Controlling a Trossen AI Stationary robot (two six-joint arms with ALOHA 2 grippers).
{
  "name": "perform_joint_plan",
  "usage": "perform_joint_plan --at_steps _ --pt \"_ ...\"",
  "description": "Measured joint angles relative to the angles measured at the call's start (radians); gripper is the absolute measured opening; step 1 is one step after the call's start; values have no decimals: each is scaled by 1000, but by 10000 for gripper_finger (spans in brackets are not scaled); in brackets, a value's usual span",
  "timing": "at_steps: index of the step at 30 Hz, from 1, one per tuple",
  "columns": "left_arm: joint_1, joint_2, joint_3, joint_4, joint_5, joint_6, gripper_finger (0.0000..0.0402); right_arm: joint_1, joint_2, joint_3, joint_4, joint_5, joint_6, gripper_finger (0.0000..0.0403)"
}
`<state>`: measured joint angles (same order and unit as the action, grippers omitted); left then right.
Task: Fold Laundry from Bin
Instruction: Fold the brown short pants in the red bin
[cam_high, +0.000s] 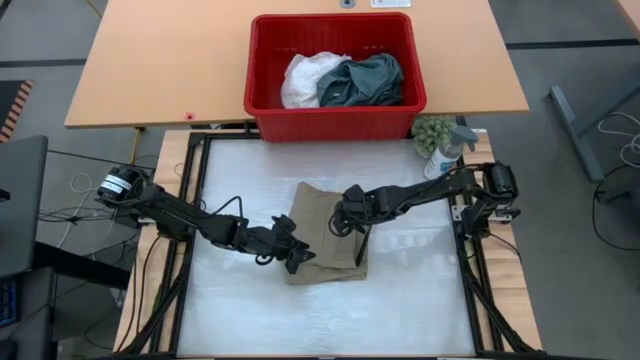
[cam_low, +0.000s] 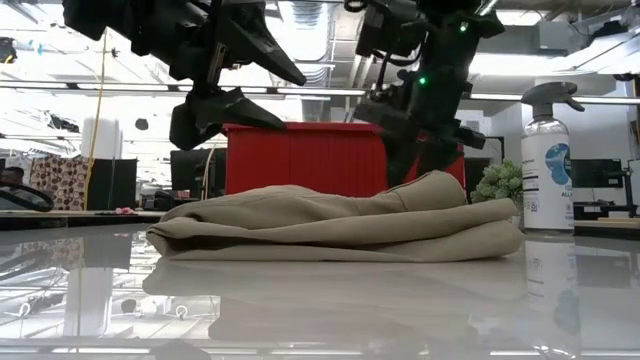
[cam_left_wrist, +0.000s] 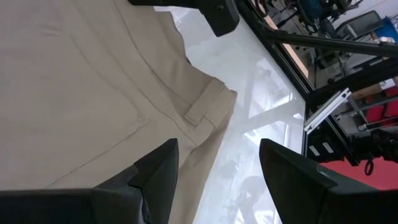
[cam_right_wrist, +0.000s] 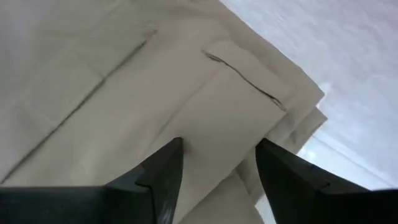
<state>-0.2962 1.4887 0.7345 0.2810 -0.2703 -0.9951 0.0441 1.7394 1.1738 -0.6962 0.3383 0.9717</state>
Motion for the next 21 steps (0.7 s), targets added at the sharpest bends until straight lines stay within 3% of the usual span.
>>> perform_joint_plan --at_steps 3,8,15,21 --pt "0 0 0 -6 -1 0 210 -8 0 -26 19 -4 22 159" --pt "0 0 0 -14 -3 5 210 14 -2 -26 43 -10 -8 21" --pt "0 1 -1 -47 -3 5 210 115 -49 78 -43 -14 67 15" --pt "0 1 -1 -62 -8 5 210 233 -61 122 -206 3 252 15"
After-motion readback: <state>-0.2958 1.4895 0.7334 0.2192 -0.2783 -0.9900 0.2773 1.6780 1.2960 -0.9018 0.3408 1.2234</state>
